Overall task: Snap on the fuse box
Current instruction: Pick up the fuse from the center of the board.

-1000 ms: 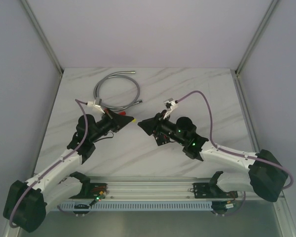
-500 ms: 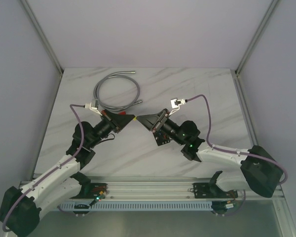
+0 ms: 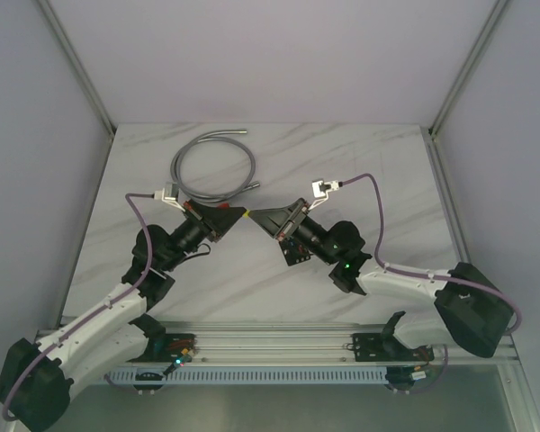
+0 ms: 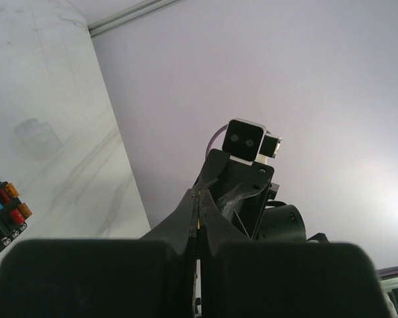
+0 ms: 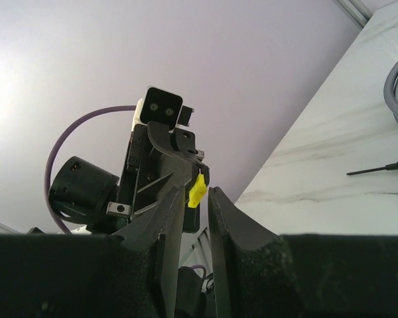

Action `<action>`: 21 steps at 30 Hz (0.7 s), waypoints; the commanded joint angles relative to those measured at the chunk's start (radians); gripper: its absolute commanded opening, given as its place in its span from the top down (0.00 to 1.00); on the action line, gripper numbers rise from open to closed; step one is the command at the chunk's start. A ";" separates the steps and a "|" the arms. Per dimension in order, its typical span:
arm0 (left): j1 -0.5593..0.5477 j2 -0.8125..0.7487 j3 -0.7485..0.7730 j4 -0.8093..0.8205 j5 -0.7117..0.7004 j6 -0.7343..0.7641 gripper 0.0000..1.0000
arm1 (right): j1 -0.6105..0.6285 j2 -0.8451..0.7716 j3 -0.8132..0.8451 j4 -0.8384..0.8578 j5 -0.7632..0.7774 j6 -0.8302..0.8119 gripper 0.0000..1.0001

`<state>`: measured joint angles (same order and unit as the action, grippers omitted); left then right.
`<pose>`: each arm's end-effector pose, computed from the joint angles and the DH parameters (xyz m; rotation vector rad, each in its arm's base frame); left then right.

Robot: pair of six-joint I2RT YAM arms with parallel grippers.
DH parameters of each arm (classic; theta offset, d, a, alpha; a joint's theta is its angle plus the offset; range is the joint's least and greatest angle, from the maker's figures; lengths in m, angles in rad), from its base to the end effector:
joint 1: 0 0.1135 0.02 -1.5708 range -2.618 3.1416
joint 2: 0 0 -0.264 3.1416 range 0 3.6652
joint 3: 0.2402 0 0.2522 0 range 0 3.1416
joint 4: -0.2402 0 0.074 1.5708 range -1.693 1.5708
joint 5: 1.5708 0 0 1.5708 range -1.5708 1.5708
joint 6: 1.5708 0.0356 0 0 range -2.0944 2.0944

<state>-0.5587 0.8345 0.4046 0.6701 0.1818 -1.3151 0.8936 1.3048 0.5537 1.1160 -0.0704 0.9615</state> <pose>0.1630 -0.1095 0.2875 -0.4028 1.4988 -1.6663 0.1691 0.2142 0.2840 -0.0238 1.3856 1.6377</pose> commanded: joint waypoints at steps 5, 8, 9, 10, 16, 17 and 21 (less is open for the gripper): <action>-0.016 -0.008 -0.008 0.066 -0.009 -0.030 1.00 | 0.001 0.000 -0.007 0.039 0.034 -0.010 0.73; -0.019 -0.005 -0.008 0.068 -0.010 -0.032 1.00 | 0.001 -0.004 -0.002 0.040 0.030 -0.021 0.74; -0.021 -0.004 -0.007 0.070 -0.011 -0.032 1.00 | 0.000 -0.004 0.001 0.041 0.026 -0.022 0.75; -0.021 -0.003 -0.008 0.072 -0.011 -0.034 1.00 | 0.001 -0.004 0.003 0.042 0.023 -0.023 0.75; -0.028 0.008 -0.010 0.086 -0.015 -0.040 1.00 | 0.001 0.009 0.008 0.071 -0.004 -0.022 0.79; -0.029 0.011 -0.012 0.092 -0.016 -0.043 1.00 | 0.001 0.009 0.007 0.076 -0.006 -0.021 0.80; -0.034 0.018 -0.016 0.109 -0.021 -0.050 1.00 | 0.002 0.019 0.008 0.093 -0.021 -0.014 0.85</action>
<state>-0.5812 0.8482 0.4030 0.7078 0.1684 -1.3434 0.8936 1.3109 0.5537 1.1385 -0.0742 0.9562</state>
